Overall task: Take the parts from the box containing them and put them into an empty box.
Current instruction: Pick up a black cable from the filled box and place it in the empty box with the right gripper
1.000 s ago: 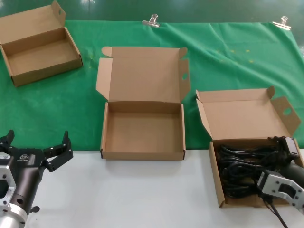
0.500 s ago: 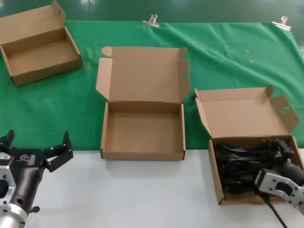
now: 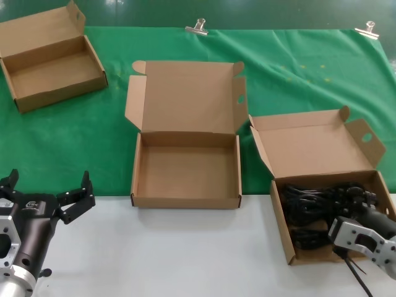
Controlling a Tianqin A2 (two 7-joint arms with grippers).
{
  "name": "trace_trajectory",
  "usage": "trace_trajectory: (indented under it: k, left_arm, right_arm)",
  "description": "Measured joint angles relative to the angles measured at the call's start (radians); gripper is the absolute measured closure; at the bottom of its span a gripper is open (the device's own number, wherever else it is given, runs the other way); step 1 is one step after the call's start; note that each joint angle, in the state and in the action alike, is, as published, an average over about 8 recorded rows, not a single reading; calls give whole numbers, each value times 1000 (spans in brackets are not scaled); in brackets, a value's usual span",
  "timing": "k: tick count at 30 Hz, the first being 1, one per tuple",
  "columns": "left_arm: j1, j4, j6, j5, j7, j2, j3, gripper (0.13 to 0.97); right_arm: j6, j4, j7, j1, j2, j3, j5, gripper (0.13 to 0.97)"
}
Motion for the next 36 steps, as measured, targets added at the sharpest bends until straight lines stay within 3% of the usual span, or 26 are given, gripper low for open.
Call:
trace_trajectory:
  k: [2, 6, 14, 28, 36]
  left_arm:
    - [0, 0, 0, 0, 0, 0, 0, 132]
    - [0, 0, 0, 0, 0, 0, 0, 132]
    - [0, 0, 0, 0, 0, 0, 0, 132]
    - [0, 0, 0, 0, 0, 0, 0, 132]
    - [0, 0, 0, 0, 0, 0, 0, 132]
  right_arm:
    - [0, 2, 3, 0, 2, 0, 0, 741]
    - [1, 7, 9, -1, 7, 0, 0, 741]
    - [7, 43, 27, -8, 34, 0, 0, 866]
    - [65, 267, 100, -18, 146, 0, 0, 893]
    - [60, 335, 98, 19, 102, 0, 0, 895]
